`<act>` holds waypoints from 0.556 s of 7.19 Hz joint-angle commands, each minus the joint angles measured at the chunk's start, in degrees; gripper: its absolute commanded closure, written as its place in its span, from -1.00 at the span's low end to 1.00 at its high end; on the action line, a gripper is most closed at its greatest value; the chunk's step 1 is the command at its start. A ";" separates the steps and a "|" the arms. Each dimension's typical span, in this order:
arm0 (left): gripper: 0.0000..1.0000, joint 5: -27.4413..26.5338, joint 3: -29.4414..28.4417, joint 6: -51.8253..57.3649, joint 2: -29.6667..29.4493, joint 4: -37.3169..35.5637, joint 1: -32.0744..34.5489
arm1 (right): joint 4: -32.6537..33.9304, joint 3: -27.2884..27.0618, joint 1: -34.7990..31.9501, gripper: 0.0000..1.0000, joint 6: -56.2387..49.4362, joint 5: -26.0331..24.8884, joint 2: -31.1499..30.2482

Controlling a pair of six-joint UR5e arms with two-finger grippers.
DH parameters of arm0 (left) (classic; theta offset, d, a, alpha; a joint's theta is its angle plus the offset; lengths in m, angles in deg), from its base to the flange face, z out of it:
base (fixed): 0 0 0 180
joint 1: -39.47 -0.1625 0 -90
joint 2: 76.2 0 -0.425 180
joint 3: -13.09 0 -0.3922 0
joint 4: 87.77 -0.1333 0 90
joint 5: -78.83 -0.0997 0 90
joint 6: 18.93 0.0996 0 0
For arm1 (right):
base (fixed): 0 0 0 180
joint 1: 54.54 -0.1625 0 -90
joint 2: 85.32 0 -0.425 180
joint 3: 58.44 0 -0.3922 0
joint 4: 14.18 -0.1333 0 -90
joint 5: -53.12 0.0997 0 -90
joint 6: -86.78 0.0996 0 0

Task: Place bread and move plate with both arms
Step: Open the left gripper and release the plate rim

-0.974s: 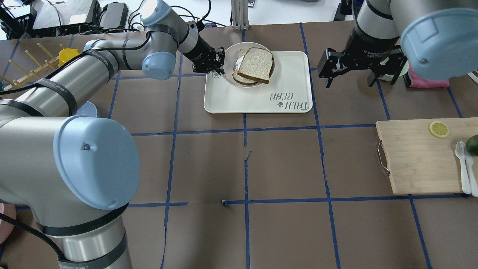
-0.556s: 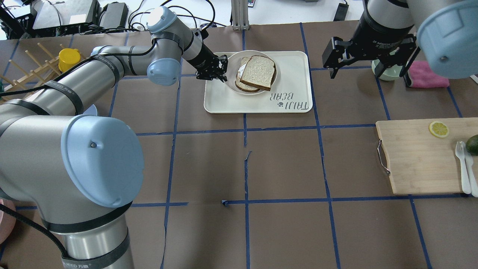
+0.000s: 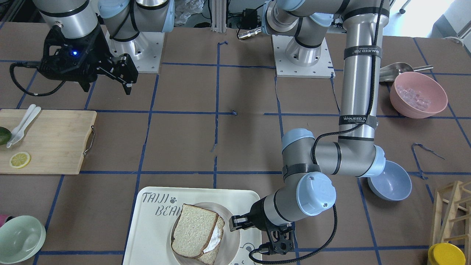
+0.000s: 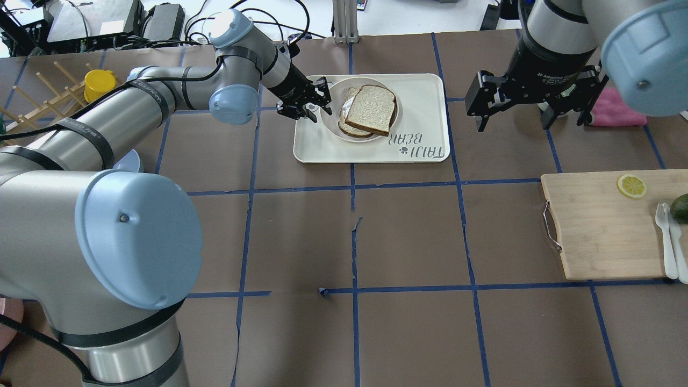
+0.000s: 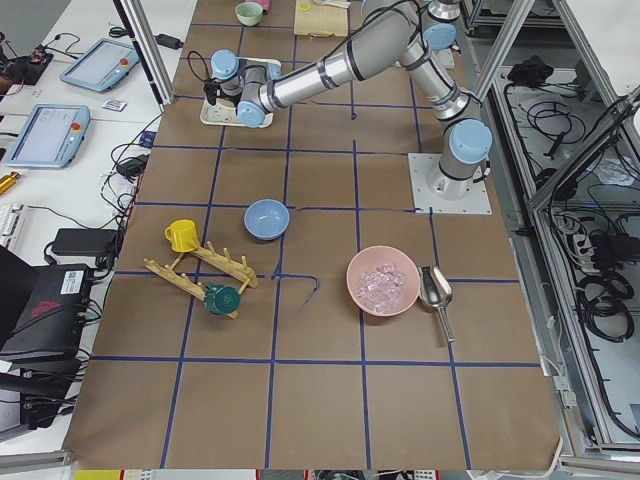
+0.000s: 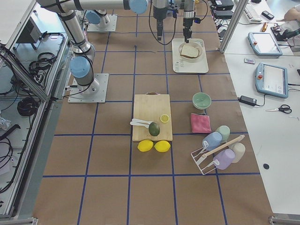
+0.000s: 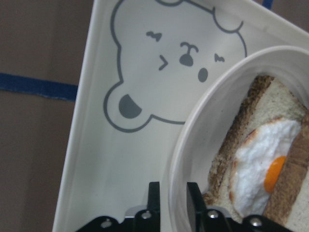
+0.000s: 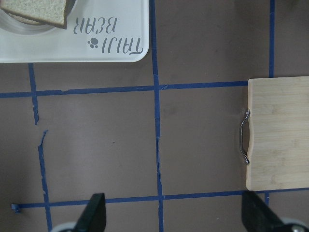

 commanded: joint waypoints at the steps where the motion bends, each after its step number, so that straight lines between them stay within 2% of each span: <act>1: -1.00 -0.32 2.23 0.10 6.96 5.80 0.00 | 0.04 -0.05 0.16 -1.00 -0.46 -0.03 0.72; 2: -1.00 -4.85 2.94 0.36 11.96 12.11 0.00 | -0.05 0.30 0.34 -1.00 -0.55 0.31 0.72; 4: -1.00 -9.79 2.95 2.81 22.15 25.47 0.17 | -0.14 0.57 0.25 -1.00 -0.64 0.76 0.72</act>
